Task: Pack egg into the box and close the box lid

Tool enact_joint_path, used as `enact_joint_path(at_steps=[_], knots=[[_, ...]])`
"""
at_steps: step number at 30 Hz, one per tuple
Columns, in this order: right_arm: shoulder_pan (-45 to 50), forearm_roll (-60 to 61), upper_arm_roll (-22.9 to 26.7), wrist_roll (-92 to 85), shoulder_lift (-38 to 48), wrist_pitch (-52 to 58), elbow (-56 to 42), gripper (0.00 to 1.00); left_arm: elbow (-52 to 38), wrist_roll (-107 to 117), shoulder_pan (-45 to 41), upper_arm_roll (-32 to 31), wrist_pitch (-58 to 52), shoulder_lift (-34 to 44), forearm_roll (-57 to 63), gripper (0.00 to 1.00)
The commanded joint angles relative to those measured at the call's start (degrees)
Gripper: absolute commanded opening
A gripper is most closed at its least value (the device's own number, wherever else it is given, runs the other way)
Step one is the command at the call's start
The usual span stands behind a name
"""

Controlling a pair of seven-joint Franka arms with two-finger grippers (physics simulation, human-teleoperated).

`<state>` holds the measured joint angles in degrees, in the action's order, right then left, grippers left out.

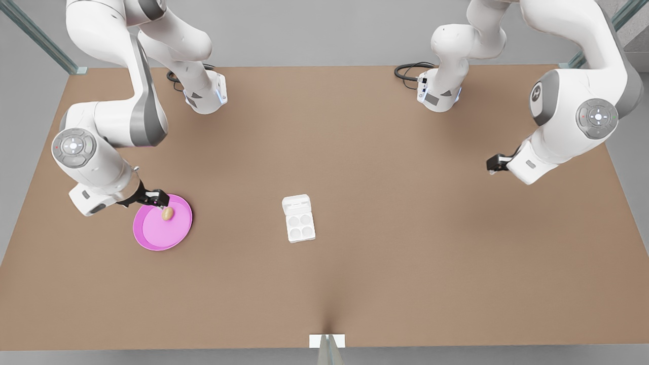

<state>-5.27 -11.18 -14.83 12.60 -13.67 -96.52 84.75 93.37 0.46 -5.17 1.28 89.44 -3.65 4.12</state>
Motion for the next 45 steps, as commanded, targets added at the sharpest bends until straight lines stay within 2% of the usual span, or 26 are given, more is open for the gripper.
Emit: enact_joint_path(at_steps=[1,4,6,9,10,11,15,17,21,30,34,45], knots=[[-0.27,0.98,-0.03,-7.94,-0.82,0.19,-0.2,1.0,-0.03,-0.73,-0.55,0.04,1.44,0.05,0.09,1.0],[-0.62,2.04,0.06,-7.06,-5.22,5.73,0.94,1.0,-0.03,-0.73,-0.55,0.04,1.52,0.05,0.09,1.0],[-4.49,2.39,0.41,-7.85,-16.2,5.2,-1.34,1.0,-0.03,-0.73,-0.55,0.04,1.61,-0.3,0.09,1.0],[-7.65,1.25,0.5,-6.98,-16.38,-10.78,5.59,1.0,-0.03,-0.73,-0.55,0.04,1.96,-0.74,0.09,1.0],[-10.2,1.25,-0.03,-7.41,-12.43,-24.49,17.45,1.0,-0.03,-0.73,-0.55,0.04,2.4,-0.74,0.09,1.0],[-10.64,1.25,-0.03,-7.85,-10.15,-31.44,23.0,1.0,-0.03,-0.73,-0.55,0.04,2.4,-0.83,0.09,1.0],[-15.21,1.33,-0.03,-23.67,-10.05,-50.08,33.29,1.0,-0.03,-0.73,-0.55,0.04,2.67,-1.09,0.09,1.0],[-16.26,1.42,0.06,-30.44,-10.14,-54.83,33.99,1.0,-0.03,-0.73,-0.55,0.04,2.67,-1.18,0.09,1.0],[-16.62,1.33,-0.03,-38.78,-10.41,-55.53,33.81,1.0,-0.03,-0.73,-0.63,-0.05,2.93,-1.53,0.18,1.0],[-16.7,1.42,0.06,-38.62,-12.34,-55.01,34.16,1.0,-0.03,-0.73,-0.63,-0.05,2.84,-1.53,0.09,1.0],[-17.23,1.51,-0.03,-36.07,-11.46,-55.0,40.84,1.0,-0.03,-0.73,-0.72,-0.05,2.93,-1.53,0.09,1.0],[-17.67,1.77,-0.03,-33.96,-11.46,-55.09,41.81,1.0,-0.03,-0.81,-0.81,-0.05,2.93,-1.79,0.09,1.0]])
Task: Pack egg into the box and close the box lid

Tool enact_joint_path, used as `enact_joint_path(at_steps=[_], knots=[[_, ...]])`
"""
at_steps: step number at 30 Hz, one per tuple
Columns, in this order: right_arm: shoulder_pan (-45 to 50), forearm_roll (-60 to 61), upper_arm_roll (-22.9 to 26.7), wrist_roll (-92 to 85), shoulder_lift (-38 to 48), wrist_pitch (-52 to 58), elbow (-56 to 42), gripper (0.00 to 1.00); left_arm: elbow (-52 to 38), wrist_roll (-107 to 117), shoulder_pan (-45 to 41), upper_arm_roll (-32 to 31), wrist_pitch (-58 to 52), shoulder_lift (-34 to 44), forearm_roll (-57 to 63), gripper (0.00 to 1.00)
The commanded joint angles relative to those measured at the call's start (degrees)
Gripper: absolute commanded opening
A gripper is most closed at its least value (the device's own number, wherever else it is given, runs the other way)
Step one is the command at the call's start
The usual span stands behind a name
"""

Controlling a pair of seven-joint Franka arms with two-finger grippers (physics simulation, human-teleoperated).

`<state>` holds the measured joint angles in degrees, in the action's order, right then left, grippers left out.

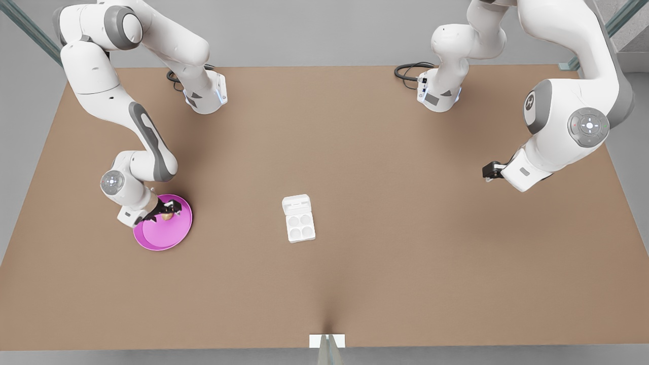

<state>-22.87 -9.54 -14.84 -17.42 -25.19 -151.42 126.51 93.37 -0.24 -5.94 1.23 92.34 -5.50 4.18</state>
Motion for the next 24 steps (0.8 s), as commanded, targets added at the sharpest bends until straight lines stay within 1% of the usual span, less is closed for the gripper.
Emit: enact_joint_path(at_steps=[1,6,24], knots=[[-0.07,0.14,-0.01,-3.94,0.05,-0.19,0.41,1.0,-0.03,-0.11,-0.04,0.0,0.04,0.05,0.04,1.0],[-0.07,0.14,-0.01,-1.48,-0.13,-0.19,0.41,1.0,-0.03,-0.02,-0.04,0.0,0.04,0.05,0.04,1.0],[-0.33,0.23,0.25,-1.48,-1.71,-0.45,-0.38,1.0,0.06,-0.02,-0.12,-0.09,-0.23,-0.12,-0.05,1.0]])
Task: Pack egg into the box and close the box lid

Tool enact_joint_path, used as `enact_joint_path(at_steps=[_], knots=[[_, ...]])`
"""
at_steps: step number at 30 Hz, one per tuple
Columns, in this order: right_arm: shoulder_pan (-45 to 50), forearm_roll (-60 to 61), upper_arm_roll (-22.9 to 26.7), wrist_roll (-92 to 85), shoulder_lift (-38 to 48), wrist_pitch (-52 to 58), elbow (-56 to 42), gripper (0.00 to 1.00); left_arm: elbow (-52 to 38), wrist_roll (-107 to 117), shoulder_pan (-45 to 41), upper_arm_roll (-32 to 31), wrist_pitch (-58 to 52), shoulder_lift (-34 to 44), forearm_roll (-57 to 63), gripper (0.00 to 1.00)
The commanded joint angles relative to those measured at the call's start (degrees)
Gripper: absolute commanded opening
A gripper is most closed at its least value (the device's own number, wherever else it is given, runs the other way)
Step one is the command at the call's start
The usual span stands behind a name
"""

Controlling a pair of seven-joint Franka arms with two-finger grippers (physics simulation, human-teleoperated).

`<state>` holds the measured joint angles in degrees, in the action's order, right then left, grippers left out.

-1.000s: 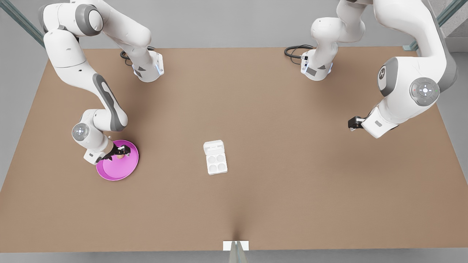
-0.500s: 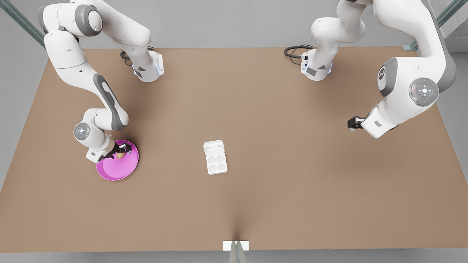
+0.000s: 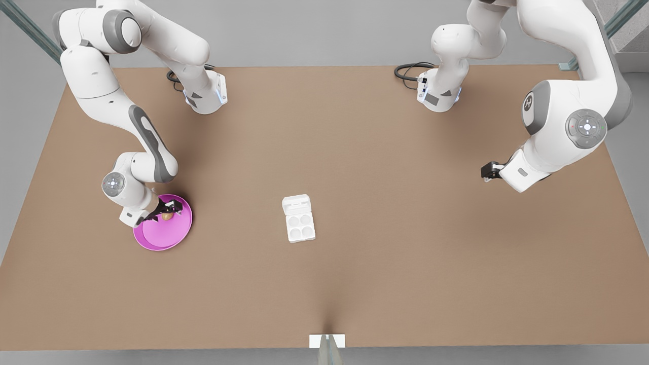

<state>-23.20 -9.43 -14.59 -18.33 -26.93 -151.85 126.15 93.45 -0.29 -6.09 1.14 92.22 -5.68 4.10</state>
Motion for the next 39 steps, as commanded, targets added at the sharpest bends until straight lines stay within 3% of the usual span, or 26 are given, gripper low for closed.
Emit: enact_joint_path(at_steps=[1,12,23,25,26,27,29,36,39], knots=[[-0.09,0.11,0.0,-0.57,0.03,-0.02,-0.03,1.0,-0.03,0.03,0.02,0.0,-0.11,0.05,0.03,1.0],[-0.97,0.02,0.0,16.04,0.12,1.47,0.41,1.0,-0.03,0.03,0.02,-0.44,-0.11,0.05,-0.14,1.0],[-0.62,0.02,0.0,17.71,0.12,1.73,0.24,1.0,-0.03,-0.06,0.02,-0.44,-0.11,-0.12,-0.14,1.0],[-0.7,0.02,0.0,17.53,0.12,1.82,0.15,0.89,-0.03,-0.06,0.02,-0.44,-0.11,-0.12,-0.14,1.0],[-0.7,0.02,0.0,17.45,0.12,1.82,0.15,0.73,-0.03,-0.06,0.02,-0.44,-0.11,-0.12,-0.14,1.0],[-0.7,0.02,0.0,17.27,0.12,1.82,0.15,0.46,-0.03,-0.06,0.02,-0.44,-0.11,-0.12,-0.14,1.0],[-0.62,0.02,-0.09,17.53,0.12,2.09,0.15,0.42,-0.03,0.03,0.02,-0.44,-0.11,-0.12,-0.14,1.0],[-0.18,-0.06,-0.36,17.27,0.65,2.17,-0.03,0.42,-0.03,0.03,0.02,-0.44,-0.2,-0.3,-0.14,1.0],[-2.37,-0.06,-3.87,16.74,1.35,4.19,-0.99,0.42,-0.03,0.03,0.02,-0.44,-0.46,-0.3,-0.14,1.0]])
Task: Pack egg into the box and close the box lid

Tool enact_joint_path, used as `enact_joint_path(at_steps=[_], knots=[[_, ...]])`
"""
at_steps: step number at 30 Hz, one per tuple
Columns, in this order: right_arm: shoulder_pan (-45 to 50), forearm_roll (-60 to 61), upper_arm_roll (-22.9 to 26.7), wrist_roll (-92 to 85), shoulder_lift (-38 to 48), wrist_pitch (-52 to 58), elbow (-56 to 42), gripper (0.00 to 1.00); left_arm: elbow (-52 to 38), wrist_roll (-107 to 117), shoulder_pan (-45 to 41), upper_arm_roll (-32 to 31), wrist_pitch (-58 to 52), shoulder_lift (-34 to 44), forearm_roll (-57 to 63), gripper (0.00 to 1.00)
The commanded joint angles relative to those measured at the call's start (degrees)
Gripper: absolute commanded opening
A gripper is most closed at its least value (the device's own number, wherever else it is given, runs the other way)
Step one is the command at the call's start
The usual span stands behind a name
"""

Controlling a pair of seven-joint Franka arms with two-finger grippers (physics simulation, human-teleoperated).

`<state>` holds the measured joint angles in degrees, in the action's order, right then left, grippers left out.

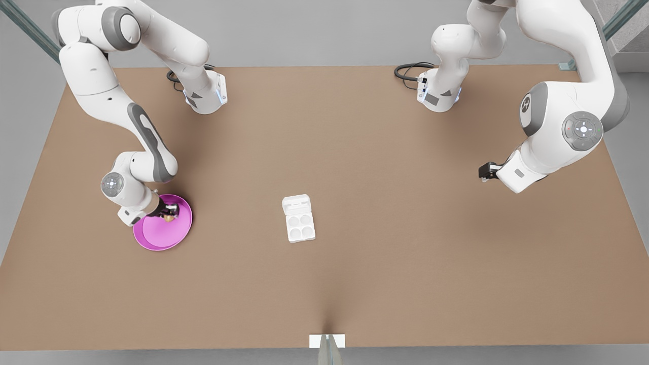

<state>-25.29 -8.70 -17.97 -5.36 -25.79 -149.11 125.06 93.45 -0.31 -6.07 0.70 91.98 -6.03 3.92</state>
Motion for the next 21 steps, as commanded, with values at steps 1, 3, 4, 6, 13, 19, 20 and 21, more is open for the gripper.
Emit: enact_joint_path(at_steps=[1,3,4,6,13,19,20,21], knots=[[-0.37,-0.79,-1.28,3.78,0.57,6.63,-2.88,0.42,-0.03,0.04,0.01,0.0,-0.13,0.05,0.04,1.0],[-0.46,-0.79,-2.51,3.87,1.01,12.69,-7.19,0.42,-0.03,0.04,0.01,-0.35,-0.13,0.05,0.04,1.0],[-0.54,-0.7,-4.6,4.13,1.01,16.03,-10.09,0.42,-0.03,0.04,0.01,-0.35,-0.13,0.05,0.04,1.0],[0.51,-0.7,-6.64,4.22,0.83,18.32,-15.63,0.42,-0.03,0.04,0.01,-0.35,-0.13,0.05,0.04,1.0],[16.24,-0.53,-6.73,18.98,-4.44,22.1,-28.63,0.42,-0.03,0.04,0.01,-0.35,-0.22,0.05,0.04,1.0],[33.45,8.08,4.95,22.68,-12.97,25.88,-44.28,0.42,-0.03,0.04,0.01,-0.35,-0.48,0.05,0.04,1.0],[36.45,10.46,7.33,22.76,-14.55,25.97,-47.09,0.42,-0.03,0.04,0.01,-0.35,-0.48,-0.03,0.04,1.0],[38.3,11.51,8.48,23.73,-15.34,25.97,-48.59,0.42,-0.03,0.04,0.01,-0.35,-0.48,-0.03,0.04,1.0]])
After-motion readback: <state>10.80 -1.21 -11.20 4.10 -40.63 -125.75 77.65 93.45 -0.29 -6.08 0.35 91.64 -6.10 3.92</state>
